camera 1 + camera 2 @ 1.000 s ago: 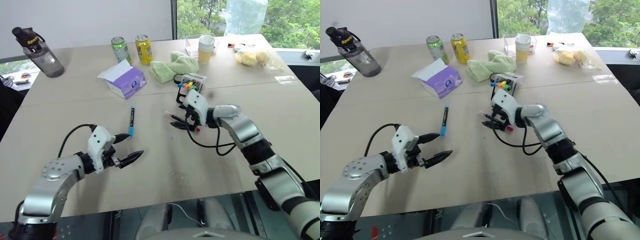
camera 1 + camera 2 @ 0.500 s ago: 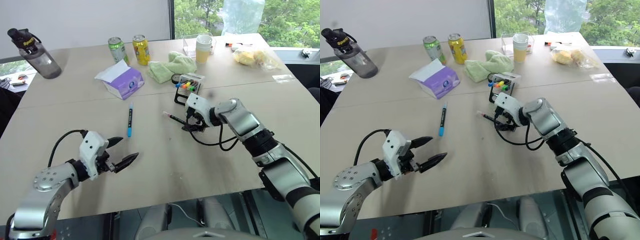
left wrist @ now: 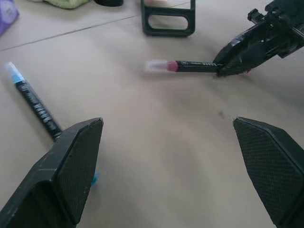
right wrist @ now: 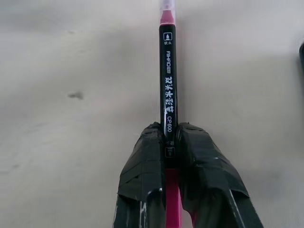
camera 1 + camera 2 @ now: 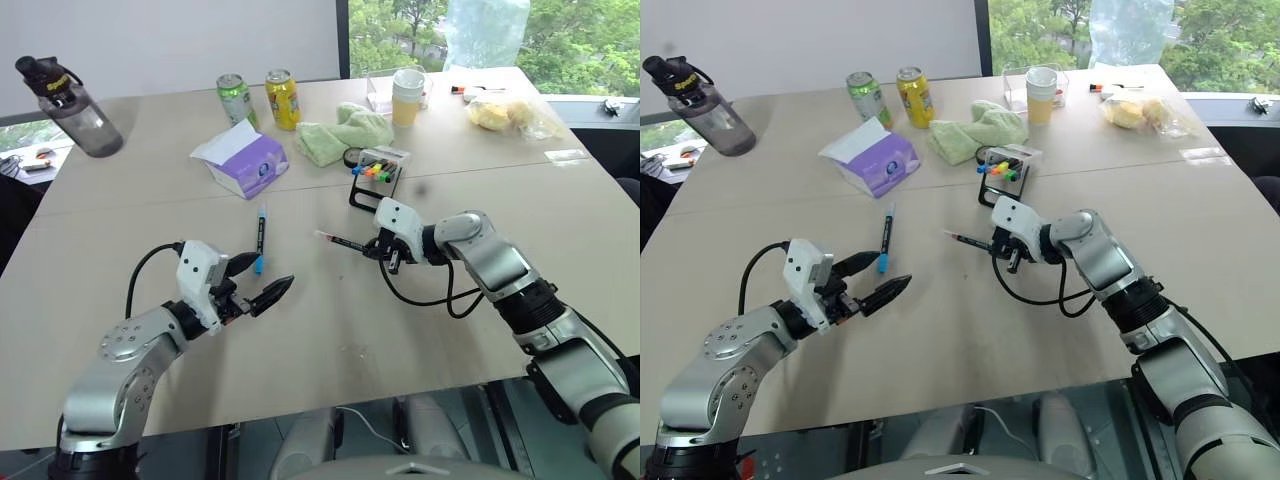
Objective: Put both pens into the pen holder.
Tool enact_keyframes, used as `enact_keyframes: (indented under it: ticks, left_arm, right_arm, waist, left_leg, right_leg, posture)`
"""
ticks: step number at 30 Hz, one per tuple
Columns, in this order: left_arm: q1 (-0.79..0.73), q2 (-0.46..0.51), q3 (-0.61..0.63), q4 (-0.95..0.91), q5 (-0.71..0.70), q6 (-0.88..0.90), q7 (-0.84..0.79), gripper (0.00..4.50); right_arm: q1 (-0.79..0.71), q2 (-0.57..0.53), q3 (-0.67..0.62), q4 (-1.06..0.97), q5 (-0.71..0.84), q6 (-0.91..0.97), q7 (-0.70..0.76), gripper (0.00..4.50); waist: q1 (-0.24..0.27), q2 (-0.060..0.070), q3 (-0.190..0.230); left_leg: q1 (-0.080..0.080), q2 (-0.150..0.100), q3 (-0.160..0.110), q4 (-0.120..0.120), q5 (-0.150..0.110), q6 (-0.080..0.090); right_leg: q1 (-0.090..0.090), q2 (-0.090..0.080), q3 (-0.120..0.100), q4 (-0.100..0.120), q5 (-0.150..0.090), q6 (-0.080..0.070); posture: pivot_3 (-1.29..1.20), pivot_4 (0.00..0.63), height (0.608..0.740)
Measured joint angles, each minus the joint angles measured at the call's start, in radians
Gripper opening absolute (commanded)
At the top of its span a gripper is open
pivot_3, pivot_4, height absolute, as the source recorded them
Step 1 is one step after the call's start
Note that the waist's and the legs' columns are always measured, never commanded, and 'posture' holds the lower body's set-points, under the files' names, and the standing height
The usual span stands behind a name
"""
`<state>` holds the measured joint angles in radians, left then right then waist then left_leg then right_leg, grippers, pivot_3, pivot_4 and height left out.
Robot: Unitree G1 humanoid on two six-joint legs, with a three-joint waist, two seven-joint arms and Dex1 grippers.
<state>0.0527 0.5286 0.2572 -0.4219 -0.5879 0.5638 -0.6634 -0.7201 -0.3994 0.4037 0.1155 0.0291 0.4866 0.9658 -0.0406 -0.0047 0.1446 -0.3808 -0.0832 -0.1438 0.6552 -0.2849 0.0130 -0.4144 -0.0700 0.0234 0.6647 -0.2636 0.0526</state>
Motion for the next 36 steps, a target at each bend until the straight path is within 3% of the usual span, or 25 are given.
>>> enact_keyframes:
  ticks: [4, 7, 11, 15, 19, 24, 30, 36]
  left_arm:
    - [-0.044, -0.061, -0.011, 0.000, -0.065, 0.037, 0.045, 4.50]
    - [-0.056, -0.071, -0.011, 0.000, -0.084, 0.042, 0.063, 4.50]
    - [-0.070, -0.044, -0.011, 0.001, -0.081, 0.024, 0.046, 4.50]
    - [-0.066, 0.044, -0.018, -0.001, -0.034, -0.003, 0.006, 4.50]
    - [-0.092, 0.118, -0.024, 0.000, 0.031, -0.044, -0.020, 4.50]
    - [-0.122, 0.157, -0.030, 0.008, 0.077, -0.071, -0.034, 4.50]
    - [-0.137, 0.176, -0.032, 0.015, 0.108, -0.094, -0.052, 4.50]
    - [-0.166, 0.182, -0.032, 0.022, 0.119, -0.114, -0.074, 4.50]
  right_arm:
    - [0.017, 0.004, -0.020, -0.063, 0.020, -0.127, 0.011, 0.01]
    - [0.040, 0.049, -0.073, -0.111, 0.093, -0.052, -0.007, 0.01]
    - [0.018, 0.176, -0.282, -0.194, 0.302, 0.367, -0.149, 0.01]
    - [-0.034, 0.276, -0.516, -0.261, 0.472, 0.795, -0.289, 0.01]
    - [-0.111, 0.455, -0.780, -0.263, 0.494, 1.082, -0.484, 0.01]
    - [-0.103, 0.531, -0.919, -0.218, 0.554, 1.122, -0.712, 0.01]
    - [-0.248, 0.539, -1.285, -0.104, 0.684, 1.122, -1.077, 0.01]
    - [-0.326, 0.551, -1.384, -0.076, 0.905, 1.123, -1.355, 0.01]
  waist:
    - [-0.003, 0.000, 0.000]
    - [-0.002, -0.001, 0.000]
    - [0.000, 0.000, 0.000]
    - [0.002, 0.000, 0.000]
    - [0.000, 0.001, 0.000]
    - [0.001, 0.001, 0.000]
    - [-0.008, 0.002, 0.001]
    - [-0.029, 0.002, 0.001]
  left_leg:
    - [0.000, 0.000, 0.000, 0.000, 0.000, 0.000]
    - [0.000, 0.000, 0.000, 0.000, 0.000, 0.000]
    - [0.000, 0.000, -0.001, 0.001, 0.000, 0.000]
    - [0.000, 0.000, -0.001, 0.000, 0.000, 0.000]
    - [0.001, 0.000, 0.000, -0.002, 0.000, 0.000]
    - [0.000, -0.001, 0.001, -0.001, 0.000, 0.000]
    - [0.000, 0.000, 0.004, -0.003, 0.000, 0.000]
    - [0.000, 0.000, 0.008, -0.003, 0.000, 0.000]
  right_leg:
    - [0.000, 0.000, 0.000, 0.000, 0.000, 0.000]
    - [0.000, 0.000, 0.000, 0.000, 0.000, 0.000]
    - [0.000, 0.000, 0.000, 0.001, 0.000, 0.000]
    - [0.000, 0.000, 0.000, 0.000, 0.000, 0.000]
    - [-0.001, 0.000, 0.001, 0.002, 0.000, 0.000]
    - [-0.001, 0.000, 0.002, 0.002, 0.000, 0.000]
    - [-0.006, 0.000, 0.004, 0.007, 0.000, 0.000]
    - [-0.008, 0.000, 0.009, 0.010, 0.000, 0.000]
  posture:
    - [0.00, 0.150, 0.740]
    - [0.00, 0.150, 0.740]
    - [0.00, 0.150, 0.740]
    - [0.00, 0.150, 0.740]
    - [0.00, 0.150, 0.740]
    - [0.00, 0.150, 0.740]
    - [0.00, 0.150, 0.740]
    - [0.00, 0.150, 0.740]
